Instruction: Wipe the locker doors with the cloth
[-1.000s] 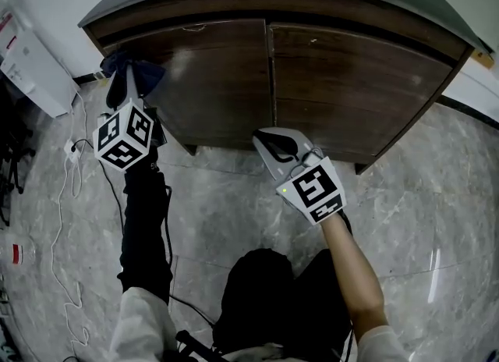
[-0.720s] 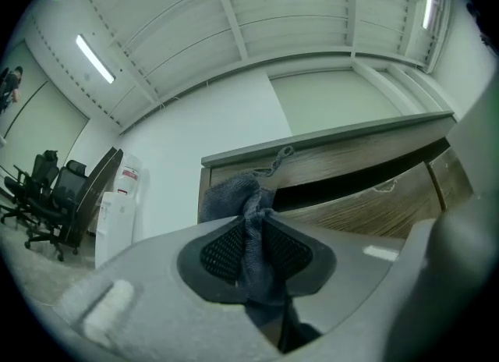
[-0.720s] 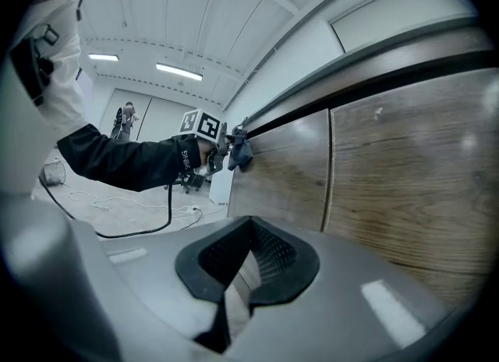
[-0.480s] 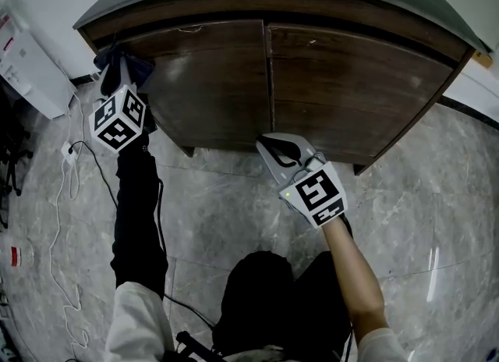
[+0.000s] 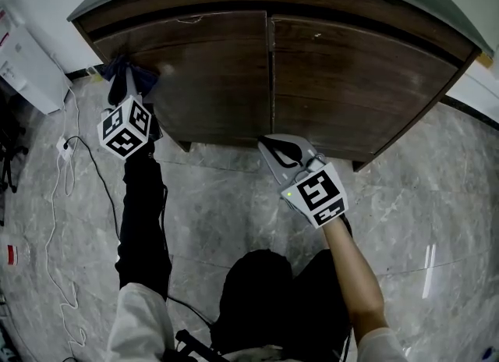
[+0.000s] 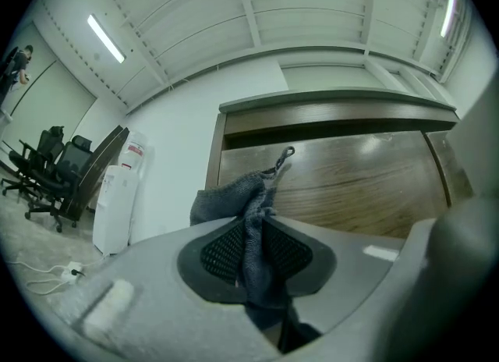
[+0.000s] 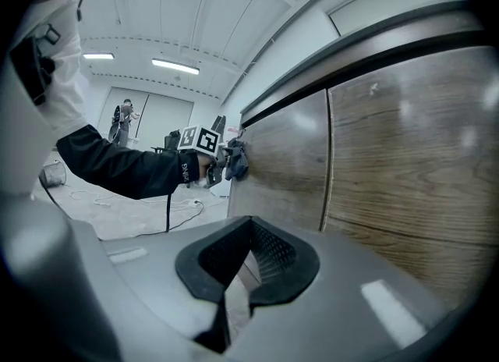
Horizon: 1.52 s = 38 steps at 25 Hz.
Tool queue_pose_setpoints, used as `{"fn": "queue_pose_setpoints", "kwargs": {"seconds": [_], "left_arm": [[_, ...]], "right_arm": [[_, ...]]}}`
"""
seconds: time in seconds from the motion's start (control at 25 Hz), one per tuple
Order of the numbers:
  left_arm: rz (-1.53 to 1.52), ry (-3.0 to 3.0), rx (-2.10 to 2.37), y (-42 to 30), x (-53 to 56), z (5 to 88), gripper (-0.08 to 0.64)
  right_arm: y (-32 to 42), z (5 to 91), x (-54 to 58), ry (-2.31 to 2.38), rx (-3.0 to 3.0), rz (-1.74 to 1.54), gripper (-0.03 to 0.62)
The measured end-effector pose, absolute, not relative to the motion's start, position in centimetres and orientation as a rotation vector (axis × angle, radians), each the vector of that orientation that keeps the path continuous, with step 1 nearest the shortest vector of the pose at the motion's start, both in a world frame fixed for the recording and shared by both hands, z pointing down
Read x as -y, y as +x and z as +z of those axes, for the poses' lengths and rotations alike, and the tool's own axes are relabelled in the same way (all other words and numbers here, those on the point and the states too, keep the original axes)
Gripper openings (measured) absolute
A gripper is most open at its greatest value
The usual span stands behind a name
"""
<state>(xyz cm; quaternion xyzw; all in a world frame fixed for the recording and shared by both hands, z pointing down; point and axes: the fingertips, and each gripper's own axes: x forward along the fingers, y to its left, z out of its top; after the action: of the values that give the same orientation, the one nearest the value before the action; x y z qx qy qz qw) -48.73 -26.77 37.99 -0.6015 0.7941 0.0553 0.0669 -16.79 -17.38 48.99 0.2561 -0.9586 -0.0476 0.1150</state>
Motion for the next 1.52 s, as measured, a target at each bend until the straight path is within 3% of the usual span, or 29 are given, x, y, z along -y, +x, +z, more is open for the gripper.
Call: {"fn": "queue_pose_setpoints", "kwargs": {"seconds": [0.68, 1.52], "left_arm": [[0.147, -1.901, -2.502, -48.7, 26.6, 49.3, 0.071], [-0.095, -1.986, -2.711, -49.1, 26.3, 64.5, 0.071]], "right_arm": [[-16.6, 51.8, 17.3, 0.743, 2.756, -0.093, 0.005], [-16.8, 55.0, 17.7, 0.72, 2.696, -0.054, 0.006]]}}
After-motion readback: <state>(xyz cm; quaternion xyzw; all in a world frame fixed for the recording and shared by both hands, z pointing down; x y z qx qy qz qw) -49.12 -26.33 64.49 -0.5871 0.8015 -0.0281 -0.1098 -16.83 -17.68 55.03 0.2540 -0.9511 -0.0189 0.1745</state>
